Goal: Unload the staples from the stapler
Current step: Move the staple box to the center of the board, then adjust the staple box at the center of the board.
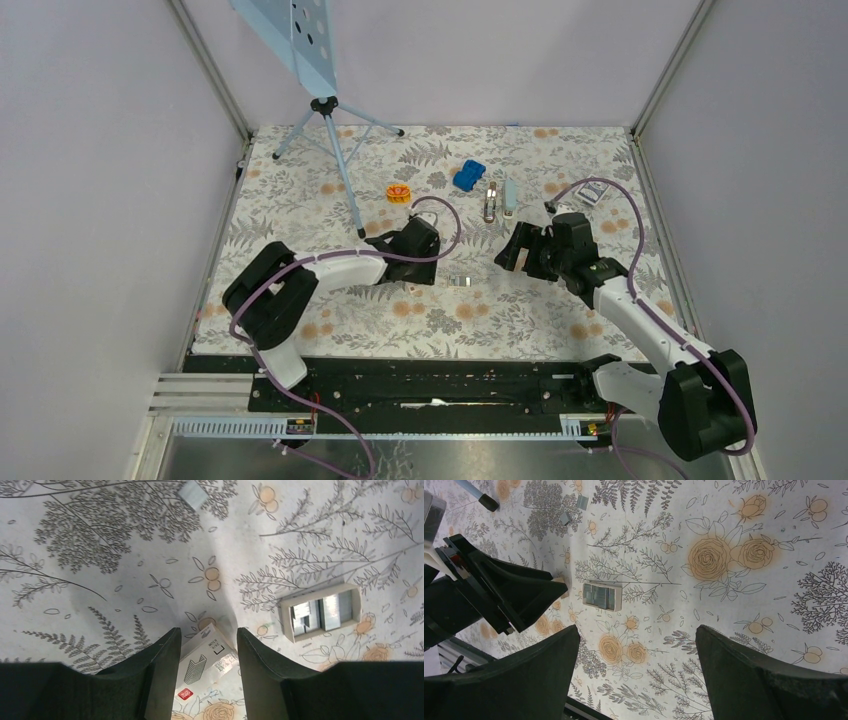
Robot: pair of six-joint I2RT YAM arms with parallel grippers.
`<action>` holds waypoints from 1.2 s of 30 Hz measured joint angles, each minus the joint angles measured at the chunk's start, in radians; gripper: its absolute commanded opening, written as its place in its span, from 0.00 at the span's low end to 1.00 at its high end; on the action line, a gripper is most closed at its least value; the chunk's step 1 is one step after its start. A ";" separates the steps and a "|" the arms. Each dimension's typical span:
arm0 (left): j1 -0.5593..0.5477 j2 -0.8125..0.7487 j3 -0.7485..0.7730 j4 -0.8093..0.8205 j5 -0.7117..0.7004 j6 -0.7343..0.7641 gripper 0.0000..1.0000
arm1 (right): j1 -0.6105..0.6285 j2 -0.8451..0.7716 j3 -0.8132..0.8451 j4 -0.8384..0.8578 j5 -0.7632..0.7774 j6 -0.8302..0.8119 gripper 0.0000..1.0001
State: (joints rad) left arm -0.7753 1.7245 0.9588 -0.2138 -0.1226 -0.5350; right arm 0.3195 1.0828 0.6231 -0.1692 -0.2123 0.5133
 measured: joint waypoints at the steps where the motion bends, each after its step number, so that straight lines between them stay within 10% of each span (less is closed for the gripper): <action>1: -0.006 -0.002 -0.002 0.000 0.006 0.006 0.51 | 0.000 0.002 0.000 0.000 -0.001 0.000 0.93; 24: -0.026 -0.034 0.105 -0.143 0.010 0.084 0.86 | 0.000 0.064 0.023 -0.004 -0.015 -0.001 0.92; 36: -0.026 -0.220 -0.092 -0.205 -0.048 -0.002 0.99 | 0.000 0.079 0.023 0.002 -0.018 0.001 0.92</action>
State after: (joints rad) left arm -0.8017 1.5043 0.8669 -0.4191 -0.1703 -0.5365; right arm 0.3195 1.1614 0.6464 -0.1677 -0.2298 0.5144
